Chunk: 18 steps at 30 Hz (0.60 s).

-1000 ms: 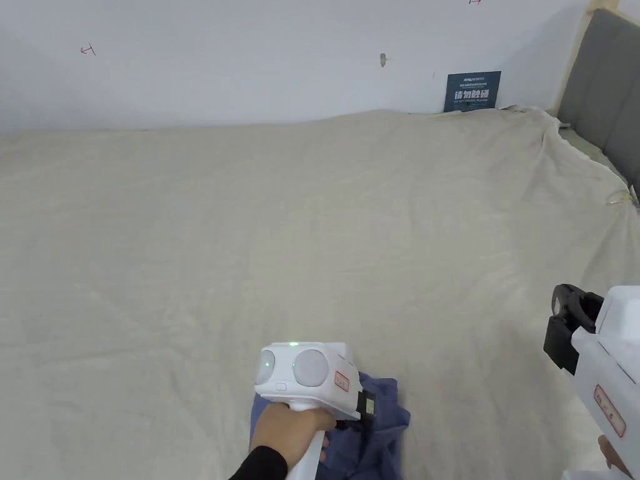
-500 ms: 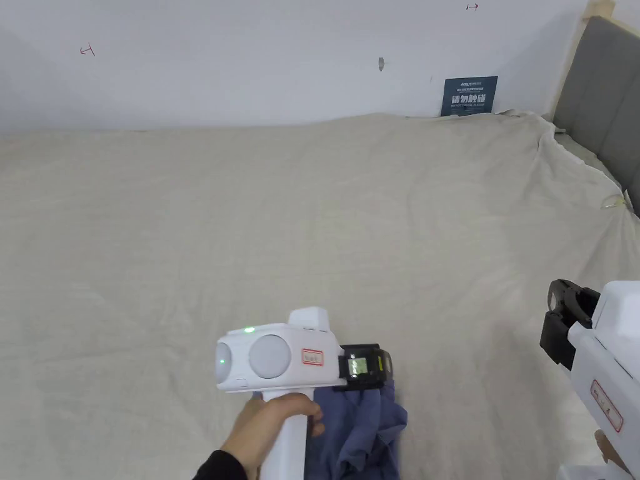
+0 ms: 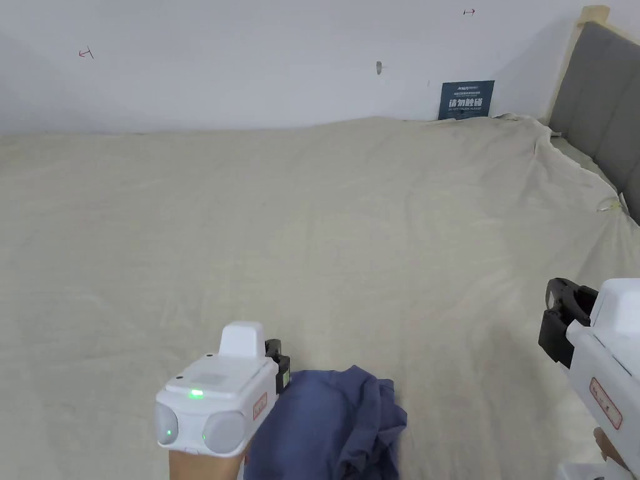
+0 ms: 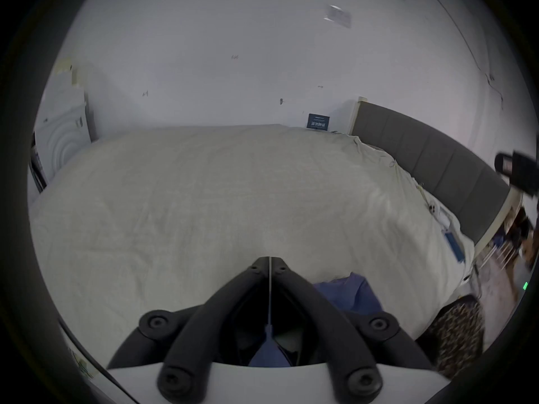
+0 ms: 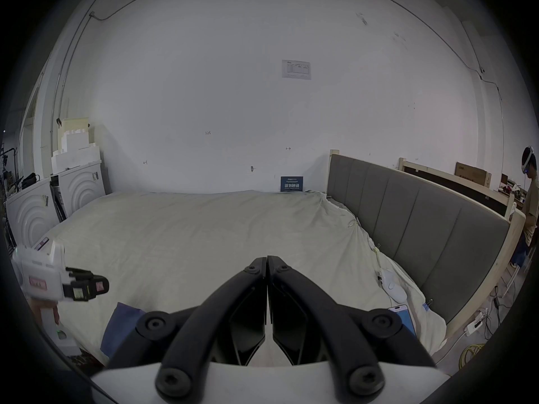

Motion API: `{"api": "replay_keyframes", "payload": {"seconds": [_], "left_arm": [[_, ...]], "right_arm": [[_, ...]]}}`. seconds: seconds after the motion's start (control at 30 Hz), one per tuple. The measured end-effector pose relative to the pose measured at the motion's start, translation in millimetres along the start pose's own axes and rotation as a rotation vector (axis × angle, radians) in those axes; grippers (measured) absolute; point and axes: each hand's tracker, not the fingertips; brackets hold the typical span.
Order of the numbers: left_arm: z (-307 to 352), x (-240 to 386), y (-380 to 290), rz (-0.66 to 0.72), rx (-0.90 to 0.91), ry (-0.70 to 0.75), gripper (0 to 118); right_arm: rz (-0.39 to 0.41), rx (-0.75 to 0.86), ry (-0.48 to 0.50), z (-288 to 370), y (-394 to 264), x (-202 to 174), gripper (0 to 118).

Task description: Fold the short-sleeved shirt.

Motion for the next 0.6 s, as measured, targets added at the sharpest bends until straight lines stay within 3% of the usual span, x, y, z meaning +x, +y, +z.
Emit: {"api": "replay_keyframes", "payload": {"seconds": [0.33, 0.6], "left_arm": [[-43.9, 60.6, -74.5, -0.148, -0.095, 0.007, 0], [-68.4, 109.3, -86.9, -0.276, -0.103, 0.012, 0]], "right_arm": [[0.002, -0.025, -0.011, -3.0, -9.8, 11.0, 0], [-0.006, -0.046, -0.041, 2.4, -9.1, 21.7, 0]]}}
